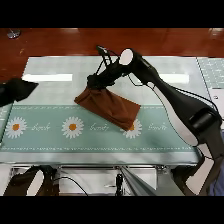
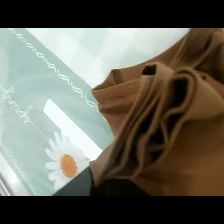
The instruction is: Fold the shirts.
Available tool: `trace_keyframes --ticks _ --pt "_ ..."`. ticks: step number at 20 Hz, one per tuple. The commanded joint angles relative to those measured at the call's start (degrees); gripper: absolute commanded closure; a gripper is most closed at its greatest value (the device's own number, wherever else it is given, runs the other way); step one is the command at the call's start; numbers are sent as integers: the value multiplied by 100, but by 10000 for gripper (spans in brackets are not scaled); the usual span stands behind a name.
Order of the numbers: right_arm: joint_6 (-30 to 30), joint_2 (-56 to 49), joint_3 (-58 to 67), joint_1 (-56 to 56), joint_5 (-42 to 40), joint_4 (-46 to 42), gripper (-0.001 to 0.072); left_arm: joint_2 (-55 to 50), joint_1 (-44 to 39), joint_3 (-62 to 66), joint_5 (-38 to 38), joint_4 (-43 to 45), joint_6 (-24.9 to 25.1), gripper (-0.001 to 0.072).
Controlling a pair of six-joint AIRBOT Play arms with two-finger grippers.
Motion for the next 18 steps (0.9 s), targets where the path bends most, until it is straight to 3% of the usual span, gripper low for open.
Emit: trace_keyframes --ticks 1,4,6,8,10,12,15,17,18 --pt "-201 -463 271 11 61 789 92 289 20 -857 256 -162 15 687" --pt "-225 -79 271 -557 669 789 93 210 28 -1193 697 -157 20 687" --pt "-234 485 271 -1279 1609 619 93 70 28 -1220 737 -155 20 687" --pt "-260 1250 229 -1941 2682 -592 93 -39 28 -1224 737 -155 20 687" --pt "-50 2308 -492 -2343 2846 -2439 93 -72 26 -1228 737 -157 20 687" --pt "457 3646 -2181 -2649 1746 -3167 93 -70 26 -1248 734 -157 28 687" --pt "1775 5578 -5543 -2769 -669 -2990 93 -70 26 -1408 734 -160 44 687" --pt "2420 6269 -7355 -2739 -1967 -1867 94 -70 13 -1543 737 -160 42 687" --pt "2376 6358 -8011 -2734 -2374 -1019 94 -70 -20 -1602 737 -160 44 686"
